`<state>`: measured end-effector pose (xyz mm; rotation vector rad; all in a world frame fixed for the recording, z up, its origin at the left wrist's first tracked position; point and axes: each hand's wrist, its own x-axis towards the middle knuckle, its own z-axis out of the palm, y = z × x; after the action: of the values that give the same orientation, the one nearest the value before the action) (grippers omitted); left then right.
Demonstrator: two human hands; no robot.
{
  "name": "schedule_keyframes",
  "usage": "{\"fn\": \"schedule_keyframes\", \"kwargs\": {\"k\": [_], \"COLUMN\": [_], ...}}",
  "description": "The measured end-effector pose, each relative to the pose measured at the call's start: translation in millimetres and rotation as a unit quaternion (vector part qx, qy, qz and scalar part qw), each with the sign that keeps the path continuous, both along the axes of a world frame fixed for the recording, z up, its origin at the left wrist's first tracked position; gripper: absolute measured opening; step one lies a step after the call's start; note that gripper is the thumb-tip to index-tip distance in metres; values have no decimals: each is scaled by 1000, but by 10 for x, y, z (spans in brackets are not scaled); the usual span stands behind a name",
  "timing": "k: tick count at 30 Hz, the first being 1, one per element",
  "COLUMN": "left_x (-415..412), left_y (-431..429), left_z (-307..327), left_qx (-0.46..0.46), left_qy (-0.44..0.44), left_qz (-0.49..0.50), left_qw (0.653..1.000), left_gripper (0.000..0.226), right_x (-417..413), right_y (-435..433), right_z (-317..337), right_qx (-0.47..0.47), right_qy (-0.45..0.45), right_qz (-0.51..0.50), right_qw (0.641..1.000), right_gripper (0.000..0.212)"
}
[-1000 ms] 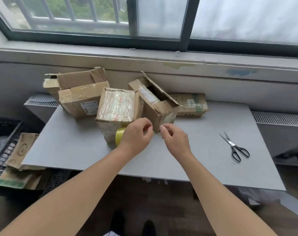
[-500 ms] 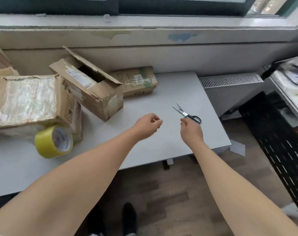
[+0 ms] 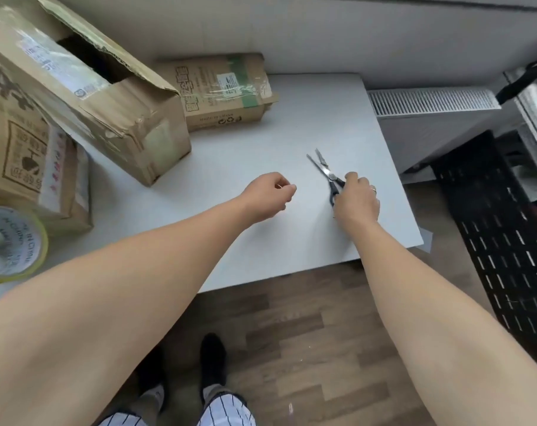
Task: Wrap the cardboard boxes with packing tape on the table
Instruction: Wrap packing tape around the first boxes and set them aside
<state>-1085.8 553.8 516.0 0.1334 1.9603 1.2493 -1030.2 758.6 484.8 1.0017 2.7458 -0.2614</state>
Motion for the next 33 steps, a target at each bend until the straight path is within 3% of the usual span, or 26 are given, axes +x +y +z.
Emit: {"fn": "schedule_keyframes", "kwargs": {"k": [5,11,14,17,19,22,29,31,33], "left_x": [-66,-183,-213,-230,-197,-77,328,420,515], "left_y": [-435,-1084,-1428,-1775,-1988,-2274,-2842,-3065,-3287], "left_z": [23,370,631,927,1123,1372,1773,1761,1673], "left_qx": [-14,-22,-28,-36,-42,-49,-30,-65,-136], "left_qy": [-11,19,46,95,133,201,370,372,319], "left_qz": [34,94,111,138,159,186,318,363,376], "left_qw": [999,995,992,985,977,961,872,852,859], "left_gripper": [24,21,18,17,21,27,46,43,32], "right_x": [26,-79,-203,-201,-130,-54,-153,-176,-196], "right_y": [-56,-880,-1315,-1654,-1864,-2133,-2824,-2902,-2905], "right_z": [6,240,335,431,620,905,1549,1648,1718], "right_qx": [-62,-70,-160,-331,-436,-511,-580,-577,-542], "right_qy": [-37,-106,-79,4,84,143,85,48,-10], "right_qz": [-150,13,33,13,-5,45,242,290,341], "right_qw": [986,992,983,944,896,847,773,762,768], "right_gripper": [46,25,32,37,26,13,26,26,29]}}
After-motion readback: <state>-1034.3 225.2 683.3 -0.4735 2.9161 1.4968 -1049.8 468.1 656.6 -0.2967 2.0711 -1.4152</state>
